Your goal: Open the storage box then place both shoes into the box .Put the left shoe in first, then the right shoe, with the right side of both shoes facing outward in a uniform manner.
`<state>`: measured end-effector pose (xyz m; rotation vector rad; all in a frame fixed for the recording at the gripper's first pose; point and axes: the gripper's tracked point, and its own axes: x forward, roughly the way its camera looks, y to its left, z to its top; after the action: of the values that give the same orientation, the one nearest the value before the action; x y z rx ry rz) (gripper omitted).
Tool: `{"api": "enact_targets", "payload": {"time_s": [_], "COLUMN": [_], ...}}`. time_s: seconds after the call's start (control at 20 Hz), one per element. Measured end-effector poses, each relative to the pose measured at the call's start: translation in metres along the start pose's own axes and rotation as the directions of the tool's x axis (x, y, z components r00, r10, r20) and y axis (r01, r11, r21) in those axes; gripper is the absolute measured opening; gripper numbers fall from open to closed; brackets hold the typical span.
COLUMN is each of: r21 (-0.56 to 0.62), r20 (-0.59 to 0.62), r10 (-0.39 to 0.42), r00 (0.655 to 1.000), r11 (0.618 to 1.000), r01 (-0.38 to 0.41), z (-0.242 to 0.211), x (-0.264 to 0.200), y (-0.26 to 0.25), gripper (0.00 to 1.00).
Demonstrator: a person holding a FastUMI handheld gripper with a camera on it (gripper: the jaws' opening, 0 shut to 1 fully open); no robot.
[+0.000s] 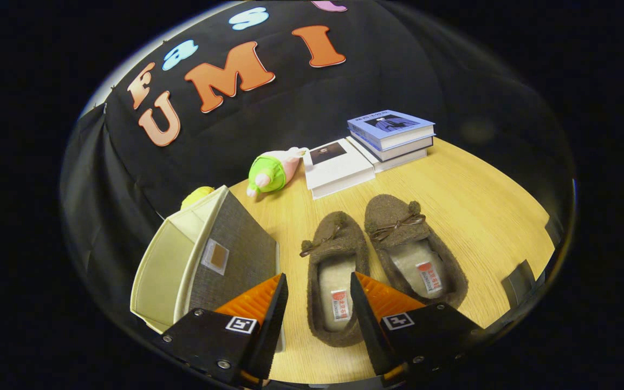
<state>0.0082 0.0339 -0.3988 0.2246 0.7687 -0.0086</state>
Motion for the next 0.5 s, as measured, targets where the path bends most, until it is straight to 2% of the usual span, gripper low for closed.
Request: {"api": "enact_targets", "payload": {"time_s": [0.5], "r21": [-0.031], "r20": [-0.042], "r10": [-0.122], "r00": [0.992], "r11": [0.992], "r01": [0.121], "z": [-0.013], "x": [0.028], "y": [-0.023], "gripper": [0.50]}}
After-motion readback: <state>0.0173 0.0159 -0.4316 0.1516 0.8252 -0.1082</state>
